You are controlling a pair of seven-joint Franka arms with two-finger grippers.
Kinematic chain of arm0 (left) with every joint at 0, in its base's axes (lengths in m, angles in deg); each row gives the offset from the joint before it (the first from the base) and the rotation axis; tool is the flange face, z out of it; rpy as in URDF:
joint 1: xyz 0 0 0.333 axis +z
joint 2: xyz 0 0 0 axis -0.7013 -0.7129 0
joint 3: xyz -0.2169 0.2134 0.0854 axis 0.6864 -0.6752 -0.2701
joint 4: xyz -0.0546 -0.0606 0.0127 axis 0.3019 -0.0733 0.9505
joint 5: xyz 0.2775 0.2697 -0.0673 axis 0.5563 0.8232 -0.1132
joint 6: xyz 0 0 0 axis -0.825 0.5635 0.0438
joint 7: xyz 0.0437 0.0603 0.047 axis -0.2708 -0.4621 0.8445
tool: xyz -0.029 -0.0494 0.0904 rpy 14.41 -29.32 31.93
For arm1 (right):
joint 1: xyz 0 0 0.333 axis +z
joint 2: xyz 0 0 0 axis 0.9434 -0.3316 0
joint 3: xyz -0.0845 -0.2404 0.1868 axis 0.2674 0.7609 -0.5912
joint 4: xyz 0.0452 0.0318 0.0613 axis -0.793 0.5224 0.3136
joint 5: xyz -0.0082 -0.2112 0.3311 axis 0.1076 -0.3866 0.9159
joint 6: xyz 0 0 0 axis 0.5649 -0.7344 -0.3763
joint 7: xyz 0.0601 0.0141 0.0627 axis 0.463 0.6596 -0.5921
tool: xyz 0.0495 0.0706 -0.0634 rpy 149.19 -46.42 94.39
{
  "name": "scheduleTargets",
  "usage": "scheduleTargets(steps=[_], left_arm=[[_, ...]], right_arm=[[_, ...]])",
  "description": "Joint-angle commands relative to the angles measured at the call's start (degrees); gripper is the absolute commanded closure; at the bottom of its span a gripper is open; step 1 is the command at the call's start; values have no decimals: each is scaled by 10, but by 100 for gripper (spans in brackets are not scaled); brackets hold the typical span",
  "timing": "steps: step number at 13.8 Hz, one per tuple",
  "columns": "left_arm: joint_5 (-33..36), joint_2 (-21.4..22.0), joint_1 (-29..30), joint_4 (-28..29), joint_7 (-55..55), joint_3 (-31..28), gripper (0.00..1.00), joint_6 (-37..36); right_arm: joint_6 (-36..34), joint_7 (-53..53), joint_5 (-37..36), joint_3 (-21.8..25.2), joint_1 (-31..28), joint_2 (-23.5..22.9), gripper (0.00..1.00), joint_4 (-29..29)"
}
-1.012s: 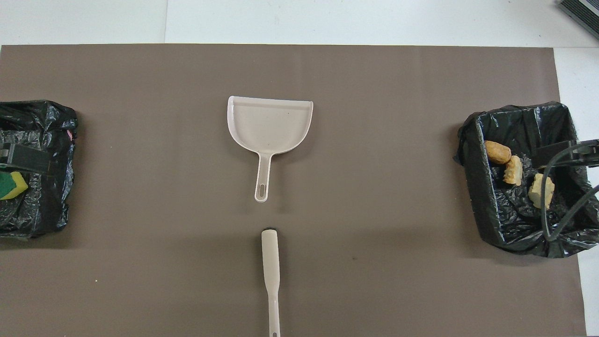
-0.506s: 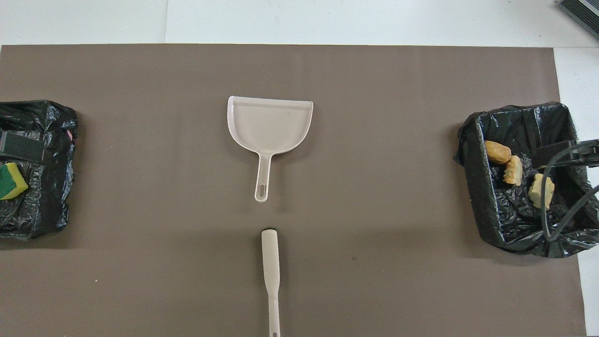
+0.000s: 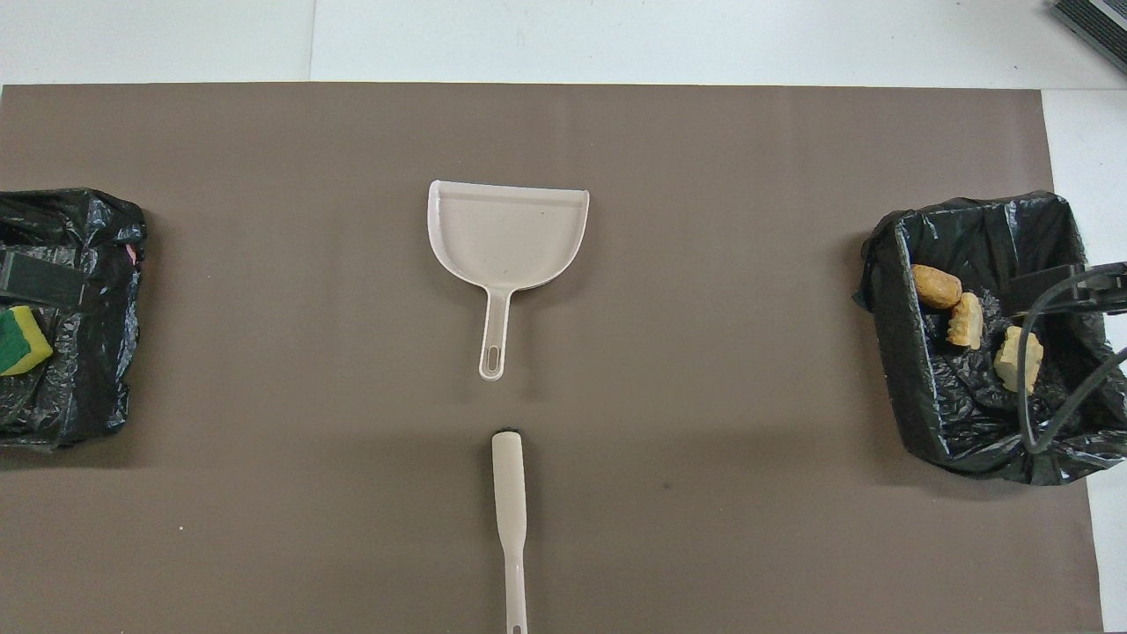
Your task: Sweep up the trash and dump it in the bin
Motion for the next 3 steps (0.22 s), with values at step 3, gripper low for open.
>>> scheduleTargets(steps=[3], left_arm=[[-9, 18, 9, 20, 17, 5, 0, 1]], right_arm=[[-4, -15, 10, -1, -3, 8, 0, 9]])
